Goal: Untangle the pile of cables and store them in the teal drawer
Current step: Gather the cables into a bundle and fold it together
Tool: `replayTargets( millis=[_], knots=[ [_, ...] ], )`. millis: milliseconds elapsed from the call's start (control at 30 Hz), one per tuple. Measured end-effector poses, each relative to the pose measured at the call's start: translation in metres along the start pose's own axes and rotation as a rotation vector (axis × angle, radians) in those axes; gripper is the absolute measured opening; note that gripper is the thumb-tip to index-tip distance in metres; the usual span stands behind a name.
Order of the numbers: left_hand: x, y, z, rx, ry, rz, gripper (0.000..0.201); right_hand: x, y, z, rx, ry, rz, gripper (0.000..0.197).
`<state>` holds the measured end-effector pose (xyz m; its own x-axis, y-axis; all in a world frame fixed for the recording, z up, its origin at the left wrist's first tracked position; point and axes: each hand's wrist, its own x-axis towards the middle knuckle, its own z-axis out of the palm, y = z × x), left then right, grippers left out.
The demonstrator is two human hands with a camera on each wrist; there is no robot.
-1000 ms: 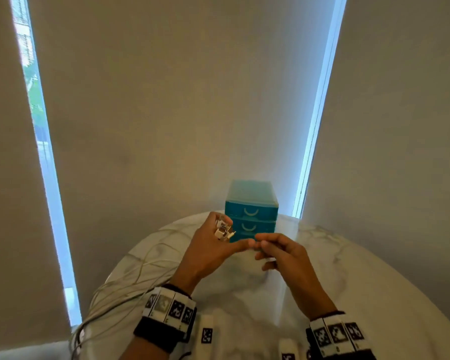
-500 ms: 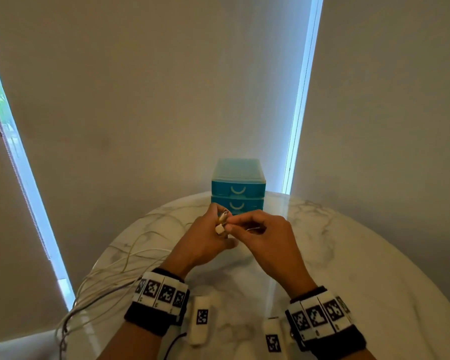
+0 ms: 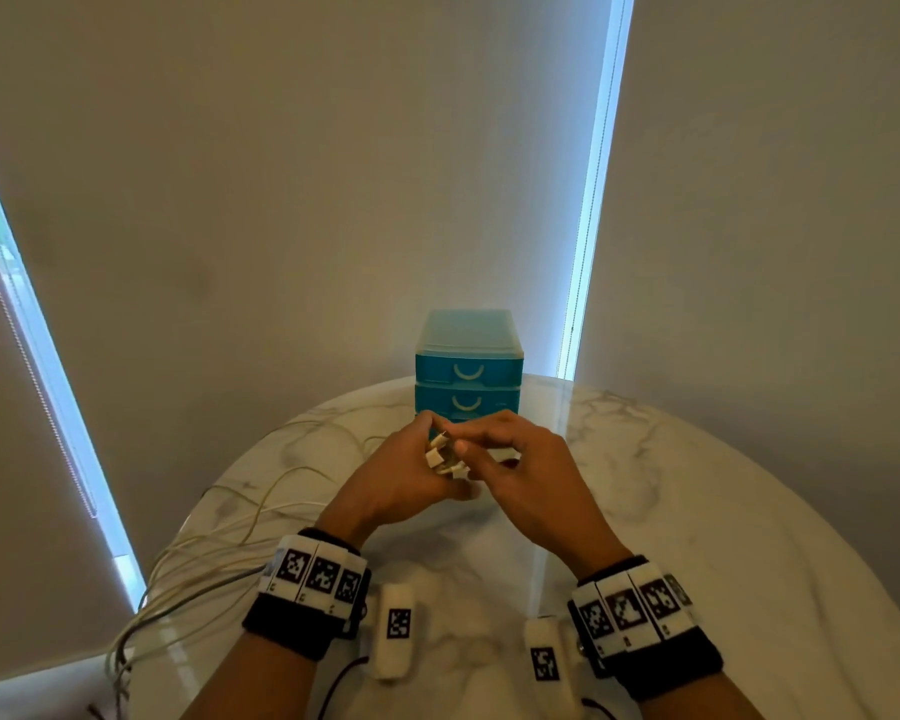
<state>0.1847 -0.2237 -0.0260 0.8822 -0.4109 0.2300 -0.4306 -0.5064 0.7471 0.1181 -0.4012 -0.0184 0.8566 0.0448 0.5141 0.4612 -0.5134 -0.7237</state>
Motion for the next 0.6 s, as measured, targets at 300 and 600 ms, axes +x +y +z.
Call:
replayTargets(
  millis=[300,600],
  knots=[
    [-0.003,0.01,0.0,-0.007,-0.038,0.025,0.066,-0.004,-0.008,0.004,0.004,-0.077,0.189,0.054],
    [-0.005,0.019,0.002,0.019,-0.215,0.015,0.098,-0.002,0.003,0.008,-0.065,-0.156,0.104,0.03]
  ],
)
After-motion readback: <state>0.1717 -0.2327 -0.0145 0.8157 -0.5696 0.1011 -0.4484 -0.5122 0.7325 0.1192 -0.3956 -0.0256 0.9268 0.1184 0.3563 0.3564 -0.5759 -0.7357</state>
